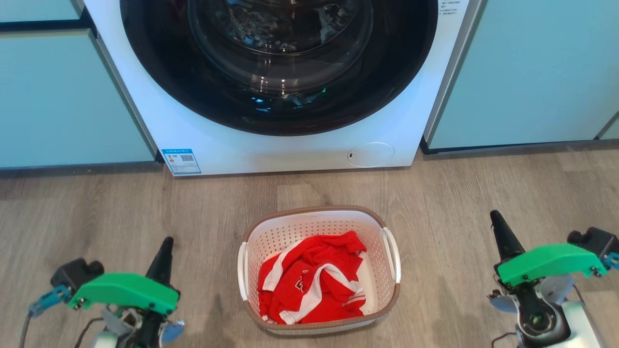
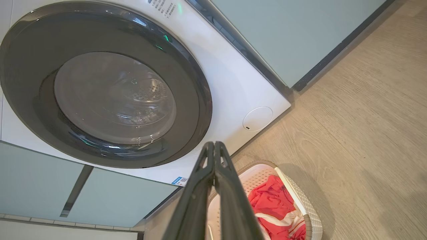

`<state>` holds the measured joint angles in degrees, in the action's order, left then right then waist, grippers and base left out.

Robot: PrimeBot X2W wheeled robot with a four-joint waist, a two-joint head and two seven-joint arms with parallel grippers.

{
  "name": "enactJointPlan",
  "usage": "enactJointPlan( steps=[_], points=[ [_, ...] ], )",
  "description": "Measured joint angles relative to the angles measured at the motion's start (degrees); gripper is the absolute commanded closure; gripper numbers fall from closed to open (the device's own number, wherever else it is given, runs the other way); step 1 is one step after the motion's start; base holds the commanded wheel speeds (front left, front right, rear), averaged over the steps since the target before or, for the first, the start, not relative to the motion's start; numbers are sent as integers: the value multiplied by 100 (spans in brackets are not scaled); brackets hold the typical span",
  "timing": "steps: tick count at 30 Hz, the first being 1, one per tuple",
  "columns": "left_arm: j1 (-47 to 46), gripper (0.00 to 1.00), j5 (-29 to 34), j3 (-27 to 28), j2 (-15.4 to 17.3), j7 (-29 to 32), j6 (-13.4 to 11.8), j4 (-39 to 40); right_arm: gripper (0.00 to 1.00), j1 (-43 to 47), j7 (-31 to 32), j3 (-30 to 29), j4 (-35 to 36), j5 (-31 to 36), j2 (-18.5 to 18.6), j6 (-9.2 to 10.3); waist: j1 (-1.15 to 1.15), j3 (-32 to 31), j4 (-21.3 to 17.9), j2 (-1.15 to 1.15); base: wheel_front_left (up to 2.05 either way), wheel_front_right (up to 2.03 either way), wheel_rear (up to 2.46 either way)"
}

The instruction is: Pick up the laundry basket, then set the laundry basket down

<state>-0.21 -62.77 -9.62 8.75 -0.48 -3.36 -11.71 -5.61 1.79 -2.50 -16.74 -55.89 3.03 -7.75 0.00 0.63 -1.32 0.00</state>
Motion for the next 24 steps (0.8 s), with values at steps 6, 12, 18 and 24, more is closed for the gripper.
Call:
enactJointPlan(
  steps=[6,12,18,24],
  points=[
    [-34,100,-335,140,-32,49,130,-42,100,2,30,-75,2,-392,-26,1,0,-5,15,0,0,0,0],
    [-113,100,-661,303,-79,103,241,-59,100,5,83,-121,4,-790,-38,1,0,-10,29,1,0,0,0],
    [-114,100,-1001,437,-180,199,343,-113,100,7,126,-166,10,-1184,-42,2,0,-15,44,0,0,0,0],
    [-120,100,-1328,545,-218,252,460,-176,100,8,177,-222,27,-1586,-44,12,0,-20,59,1,0,0,0]
  ],
)
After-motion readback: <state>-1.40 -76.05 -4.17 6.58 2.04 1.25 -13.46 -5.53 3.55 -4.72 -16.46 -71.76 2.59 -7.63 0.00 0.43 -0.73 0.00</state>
